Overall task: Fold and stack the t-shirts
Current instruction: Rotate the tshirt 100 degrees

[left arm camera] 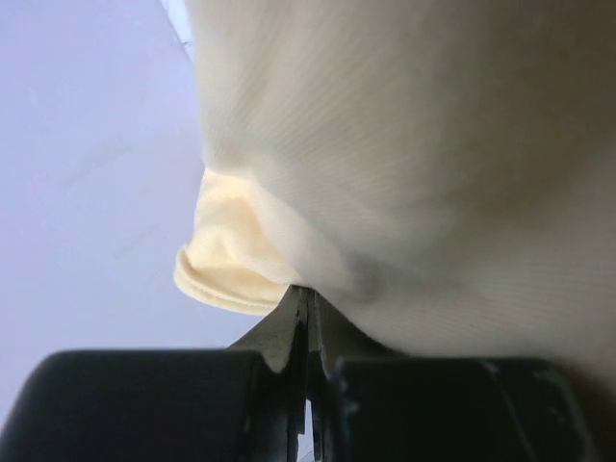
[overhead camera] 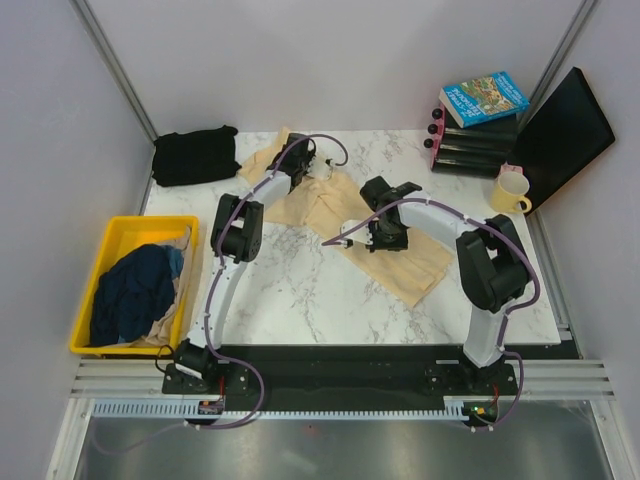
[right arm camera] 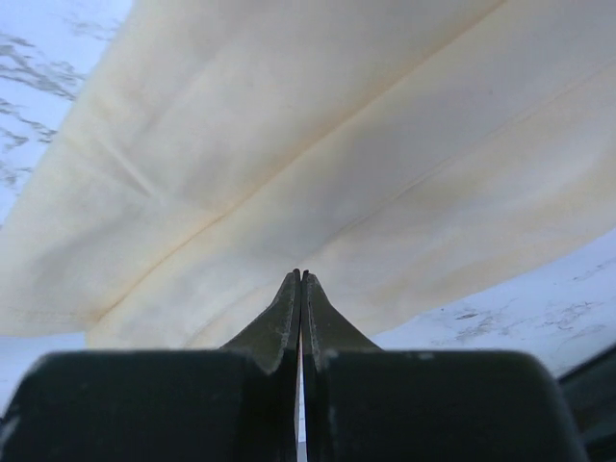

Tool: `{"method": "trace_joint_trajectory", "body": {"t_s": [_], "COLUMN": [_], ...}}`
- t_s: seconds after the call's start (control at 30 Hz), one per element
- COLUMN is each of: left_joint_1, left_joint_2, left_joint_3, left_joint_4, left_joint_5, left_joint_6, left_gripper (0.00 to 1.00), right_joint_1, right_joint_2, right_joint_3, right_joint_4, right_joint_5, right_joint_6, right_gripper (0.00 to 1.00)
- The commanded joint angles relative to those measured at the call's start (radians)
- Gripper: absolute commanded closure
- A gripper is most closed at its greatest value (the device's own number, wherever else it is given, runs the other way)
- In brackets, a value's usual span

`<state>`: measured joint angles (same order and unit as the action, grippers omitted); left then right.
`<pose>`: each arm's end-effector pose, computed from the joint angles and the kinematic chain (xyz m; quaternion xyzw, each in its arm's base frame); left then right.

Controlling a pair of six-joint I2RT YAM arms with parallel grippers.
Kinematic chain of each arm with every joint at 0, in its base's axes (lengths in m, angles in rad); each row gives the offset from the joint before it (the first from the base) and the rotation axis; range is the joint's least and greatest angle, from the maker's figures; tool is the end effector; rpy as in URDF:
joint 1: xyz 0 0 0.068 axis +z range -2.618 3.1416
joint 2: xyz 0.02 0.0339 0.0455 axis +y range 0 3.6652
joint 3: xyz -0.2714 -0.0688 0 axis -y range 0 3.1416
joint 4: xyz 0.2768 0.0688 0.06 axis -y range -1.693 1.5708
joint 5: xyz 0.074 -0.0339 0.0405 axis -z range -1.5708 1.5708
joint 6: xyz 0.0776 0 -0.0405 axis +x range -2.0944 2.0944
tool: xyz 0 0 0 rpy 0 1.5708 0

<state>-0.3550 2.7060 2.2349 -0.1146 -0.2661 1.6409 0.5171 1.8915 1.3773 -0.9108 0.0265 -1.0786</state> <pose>0.6297 -0.2117 0.0736 0.6999 0.5261 0.3746 0.3050 0.3471 0.1950 0.1372 -0.7132 0.6970 -0.0329 0.0663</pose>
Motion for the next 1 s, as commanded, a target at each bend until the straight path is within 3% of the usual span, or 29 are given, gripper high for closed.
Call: {"method": "trace_joint_trajectory", "body": {"t_s": [0.0, 0.07, 0.17, 0.2, 0.3, 0.5, 0.7, 0.97], "left_joint_1": [-0.018, -0.018, -0.015, -0.012, -0.01, -0.002, 0.007, 0.037], "left_joint_2": [0.038, 0.022, -0.043, -0.069, -0.15, -0.247, -0.42, -0.61], "left_joint_3": [0.061, 0.057, 0.02, -0.015, -0.087, -0.093, -0.26, -0.495], "left_joint_4": [0.096, 0.098, 0.112, 0.11, 0.188, 0.21, 0.121, 0.055], "left_joint_5": [-0.062, -0.074, -0.091, -0.091, -0.105, -0.145, -0.081, -0.041], "left_joint_6": [0.034, 0.002, -0.058, -0.073, -0.102, -0.159, -0.248, -0.24], "left_gripper": [0.97, 0.9, 0.6, 0.36, 0.01, 0.01, 0.01, 0.01], "right_joint_1": [0.037, 0.037, 0.029, 0.018, -0.028, -0.159, -0.253, -0.255], "right_joint_2": [-0.072, -0.08, -0.083, -0.078, -0.045, 0.069, 0.153, 0.12], "right_joint_3": [0.002, 0.017, 0.04, 0.043, 0.074, 0.135, 0.118, 0.037], "right_joint_4": [-0.057, -0.048, -0.001, 0.016, 0.068, 0.125, 0.144, 0.078], "right_joint_5": [-0.053, -0.034, 0.01, 0.036, 0.058, 0.112, 0.142, 0.116], "right_joint_6": [-0.004, -0.004, 0.009, 0.016, 0.051, 0.103, 0.051, -0.024], "right_gripper": [1.0, 0.98, 0.92, 0.89, 0.78, 0.79, 1.0, 1.0]}}
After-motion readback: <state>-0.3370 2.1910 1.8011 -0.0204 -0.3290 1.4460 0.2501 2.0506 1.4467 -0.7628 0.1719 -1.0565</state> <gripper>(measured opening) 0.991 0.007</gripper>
